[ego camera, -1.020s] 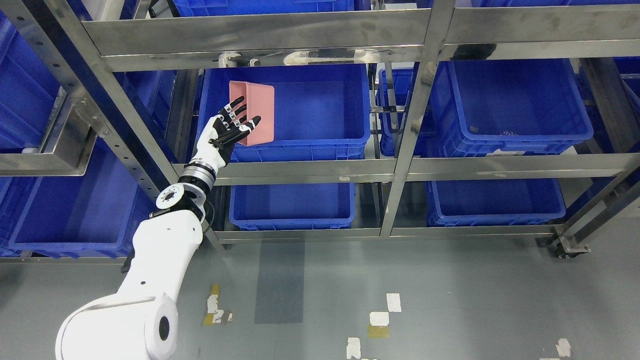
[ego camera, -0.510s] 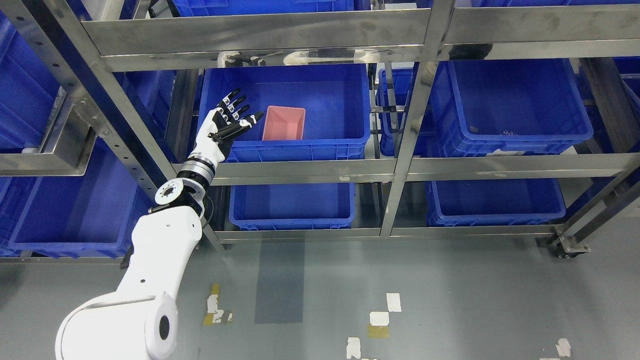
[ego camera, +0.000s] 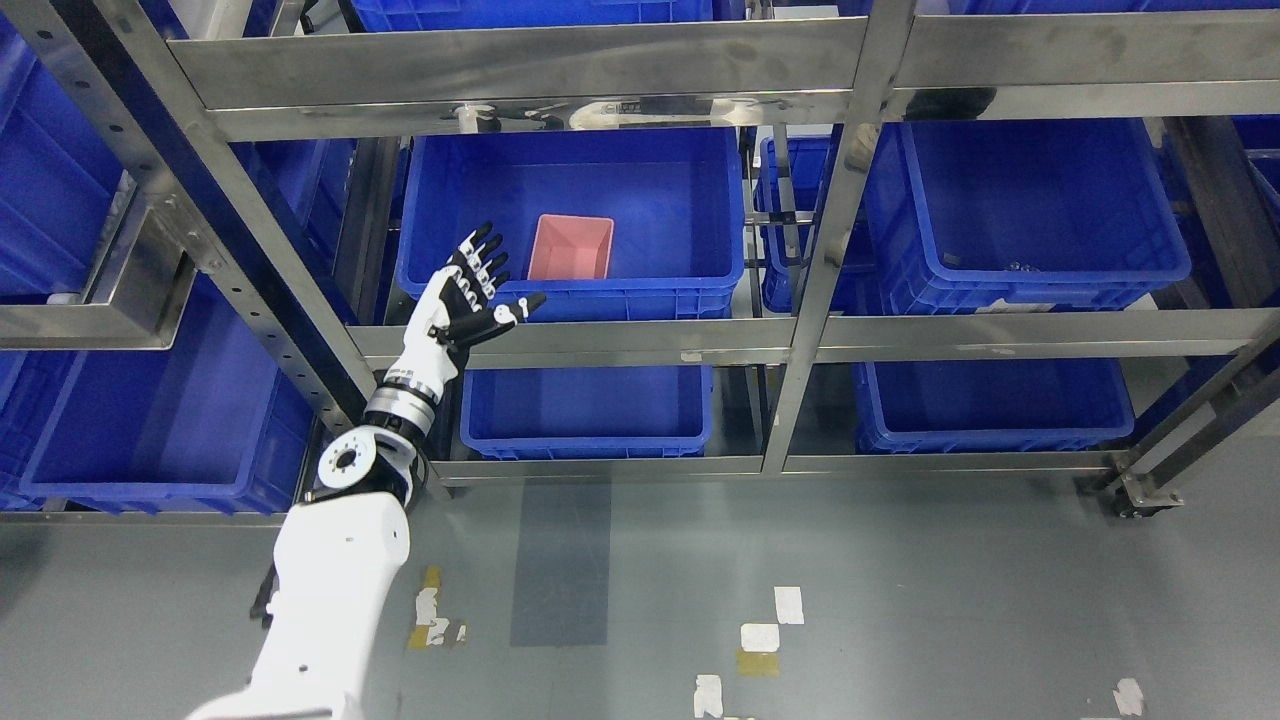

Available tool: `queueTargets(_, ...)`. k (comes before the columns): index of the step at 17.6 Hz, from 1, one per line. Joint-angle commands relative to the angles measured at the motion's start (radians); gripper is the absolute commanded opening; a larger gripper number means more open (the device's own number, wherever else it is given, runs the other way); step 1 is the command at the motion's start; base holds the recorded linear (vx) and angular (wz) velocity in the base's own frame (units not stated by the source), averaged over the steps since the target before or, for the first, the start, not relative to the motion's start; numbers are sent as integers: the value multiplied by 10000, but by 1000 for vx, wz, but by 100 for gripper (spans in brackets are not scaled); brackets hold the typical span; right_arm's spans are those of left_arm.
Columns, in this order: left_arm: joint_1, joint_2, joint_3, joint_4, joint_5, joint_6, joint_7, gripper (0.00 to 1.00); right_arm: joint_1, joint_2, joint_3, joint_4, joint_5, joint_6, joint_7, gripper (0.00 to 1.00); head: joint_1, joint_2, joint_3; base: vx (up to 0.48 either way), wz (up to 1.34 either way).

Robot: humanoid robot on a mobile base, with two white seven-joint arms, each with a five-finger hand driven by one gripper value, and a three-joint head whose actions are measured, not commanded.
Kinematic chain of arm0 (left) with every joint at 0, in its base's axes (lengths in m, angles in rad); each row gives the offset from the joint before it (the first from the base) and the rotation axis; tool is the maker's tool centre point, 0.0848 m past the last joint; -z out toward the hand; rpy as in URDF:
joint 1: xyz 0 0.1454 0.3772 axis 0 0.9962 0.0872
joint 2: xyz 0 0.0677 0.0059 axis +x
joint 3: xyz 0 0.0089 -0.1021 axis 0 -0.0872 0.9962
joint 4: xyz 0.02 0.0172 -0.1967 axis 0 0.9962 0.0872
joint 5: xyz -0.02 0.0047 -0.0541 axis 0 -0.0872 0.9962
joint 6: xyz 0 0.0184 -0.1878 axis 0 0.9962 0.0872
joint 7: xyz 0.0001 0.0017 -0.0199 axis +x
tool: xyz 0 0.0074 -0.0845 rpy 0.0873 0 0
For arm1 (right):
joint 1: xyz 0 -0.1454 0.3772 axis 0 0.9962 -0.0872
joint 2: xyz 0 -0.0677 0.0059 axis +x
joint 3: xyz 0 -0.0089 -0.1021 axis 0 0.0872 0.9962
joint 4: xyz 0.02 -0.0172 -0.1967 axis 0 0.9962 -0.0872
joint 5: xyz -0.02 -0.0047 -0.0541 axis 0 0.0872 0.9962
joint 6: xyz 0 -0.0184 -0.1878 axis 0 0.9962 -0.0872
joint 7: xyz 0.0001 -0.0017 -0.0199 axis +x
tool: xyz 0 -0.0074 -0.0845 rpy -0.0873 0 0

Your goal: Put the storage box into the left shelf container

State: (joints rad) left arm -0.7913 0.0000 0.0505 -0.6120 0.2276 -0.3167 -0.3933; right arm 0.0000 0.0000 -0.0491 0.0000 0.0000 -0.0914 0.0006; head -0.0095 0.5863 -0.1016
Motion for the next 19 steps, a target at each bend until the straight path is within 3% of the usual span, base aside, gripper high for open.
queueTargets(1,2267,174,-459,-7065,-36,678,893,100,76,-175,0,-175,-31,-7,-6,100,0,0,0,0,0)
queueTargets(3,2146,174,-306,-8324,-36,1857,1384,100,76,-175,0,-175,-31,-7,-6,100,0,0,0,0,0)
queueTargets(6,1687,174,-412,-9218,-36,2721,1617,100,76,-175,0,-175,-31,-7,-6,100,0,0,0,0,0)
queueTargets(10,1684,174,-689,-9481,-36,2692,1663,100,76,-175,0,-175,-31,-7,-6,100,0,0,0,0,0)
queueTargets(19,3279,174,-674,-9465,-66,3043,1663,100,76,-175,0,-175,-31,-7,-6,100,0,0,0,0,0)
